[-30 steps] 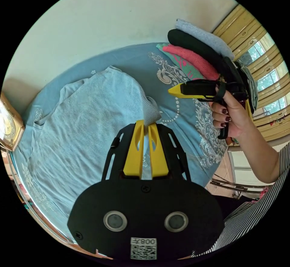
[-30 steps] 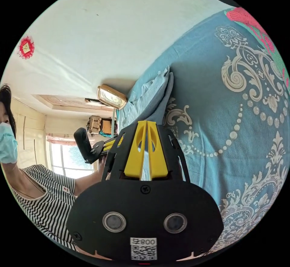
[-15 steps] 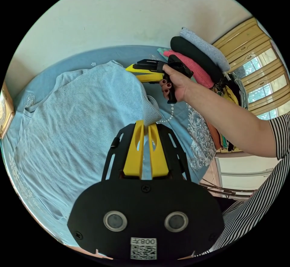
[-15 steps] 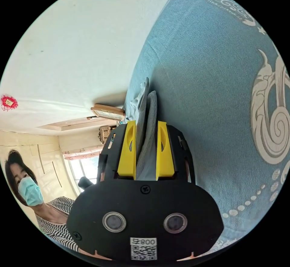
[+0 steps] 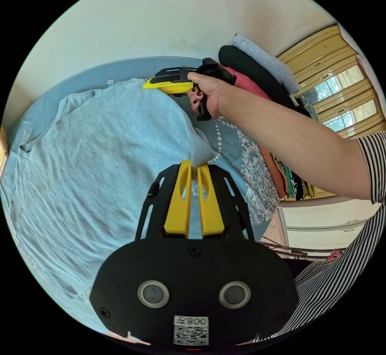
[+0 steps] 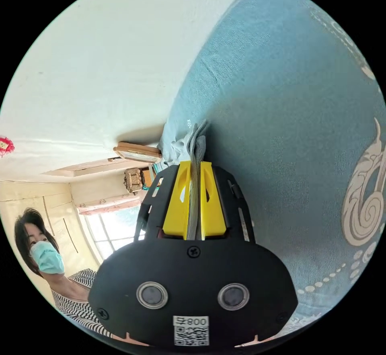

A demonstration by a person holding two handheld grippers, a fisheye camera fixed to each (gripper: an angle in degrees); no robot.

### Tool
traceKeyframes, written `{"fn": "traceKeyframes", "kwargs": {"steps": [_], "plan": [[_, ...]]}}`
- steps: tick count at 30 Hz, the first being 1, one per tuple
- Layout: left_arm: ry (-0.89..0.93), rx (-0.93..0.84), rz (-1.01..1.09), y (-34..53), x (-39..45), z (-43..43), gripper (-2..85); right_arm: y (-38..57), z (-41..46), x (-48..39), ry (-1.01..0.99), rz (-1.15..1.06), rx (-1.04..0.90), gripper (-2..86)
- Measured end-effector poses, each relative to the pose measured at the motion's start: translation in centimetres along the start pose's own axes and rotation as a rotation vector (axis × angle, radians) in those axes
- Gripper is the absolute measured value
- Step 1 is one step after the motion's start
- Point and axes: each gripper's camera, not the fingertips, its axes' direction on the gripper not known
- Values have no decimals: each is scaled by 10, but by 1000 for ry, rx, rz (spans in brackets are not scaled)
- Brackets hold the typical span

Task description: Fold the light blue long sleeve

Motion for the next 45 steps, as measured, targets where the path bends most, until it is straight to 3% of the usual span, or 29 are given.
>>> {"fn": "traceKeyframes", "kwargs": {"steps": [10, 21, 36, 45], "plan": [[102, 197, -142, 159, -105, -77, 15, 18, 101, -184, -67, -182, 27, 29], [94, 496, -558, 454, -281, -165, 15, 56, 349, -412, -4, -401, -185, 26], [168, 679, -1001, 795, -468, -123, 15, 138, 654, -585, 318, -551, -423, 28], [260, 690, -1121, 917, -531, -69, 25, 184, 759, -652, 475, -629, -468, 48]]}}
